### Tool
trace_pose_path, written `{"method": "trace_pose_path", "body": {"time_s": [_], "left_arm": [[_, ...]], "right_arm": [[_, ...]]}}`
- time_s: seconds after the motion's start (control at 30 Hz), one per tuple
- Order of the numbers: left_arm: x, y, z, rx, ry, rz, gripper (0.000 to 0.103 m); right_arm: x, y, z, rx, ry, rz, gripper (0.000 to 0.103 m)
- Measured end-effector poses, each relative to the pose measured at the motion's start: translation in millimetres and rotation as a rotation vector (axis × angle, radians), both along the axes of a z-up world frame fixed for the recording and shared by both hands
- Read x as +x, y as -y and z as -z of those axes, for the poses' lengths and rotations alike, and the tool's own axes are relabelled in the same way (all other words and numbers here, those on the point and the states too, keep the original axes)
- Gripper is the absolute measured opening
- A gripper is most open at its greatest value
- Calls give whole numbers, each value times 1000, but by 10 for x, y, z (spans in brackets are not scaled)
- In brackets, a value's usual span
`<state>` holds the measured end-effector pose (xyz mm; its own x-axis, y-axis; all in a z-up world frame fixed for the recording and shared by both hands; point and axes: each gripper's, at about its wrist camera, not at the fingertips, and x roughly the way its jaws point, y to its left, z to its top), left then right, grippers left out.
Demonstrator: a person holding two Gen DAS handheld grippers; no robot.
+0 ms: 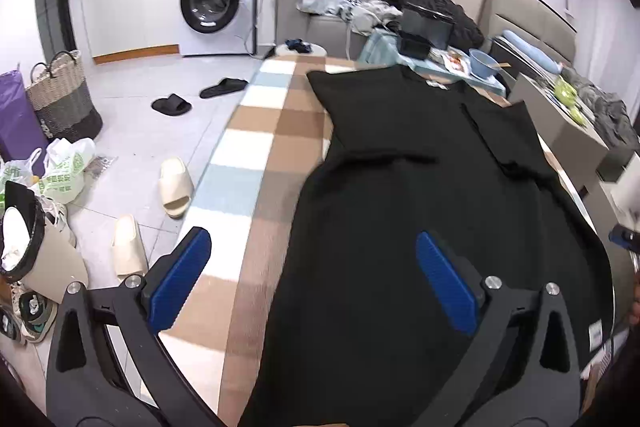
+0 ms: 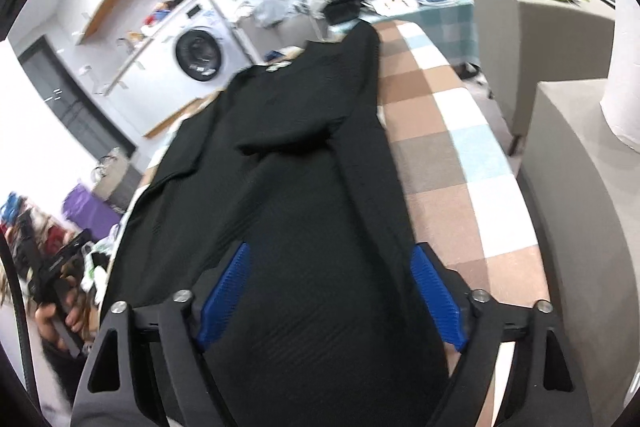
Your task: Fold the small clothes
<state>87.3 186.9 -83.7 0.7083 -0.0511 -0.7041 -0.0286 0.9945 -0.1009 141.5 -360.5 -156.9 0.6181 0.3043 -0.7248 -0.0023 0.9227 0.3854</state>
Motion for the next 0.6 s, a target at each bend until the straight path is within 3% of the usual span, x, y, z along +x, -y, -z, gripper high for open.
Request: {"method": "trace_pose_path", "body": {"time_s": [0.07, 0.23, 0.33, 0.47, 0.6], "left_arm": [[-29, -9, 46, 15, -26, 7, 102], [41, -83, 249, 47, -111, -41, 102], [129, -120, 386, 36, -151, -46, 101], [259, -152, 581, 13, -211, -45, 87], [383, -128, 722, -18, -243, -23, 81]], "right_arm": [[-104, 3, -20, -14, 28, -12, 88], [-129, 138, 57, -33, 0, 27, 87], [-50, 213, 183, -32, -44, 54, 76], [47, 182, 342, -40, -96, 23, 63], [122, 63, 467, -89, -111, -19, 48]]}}
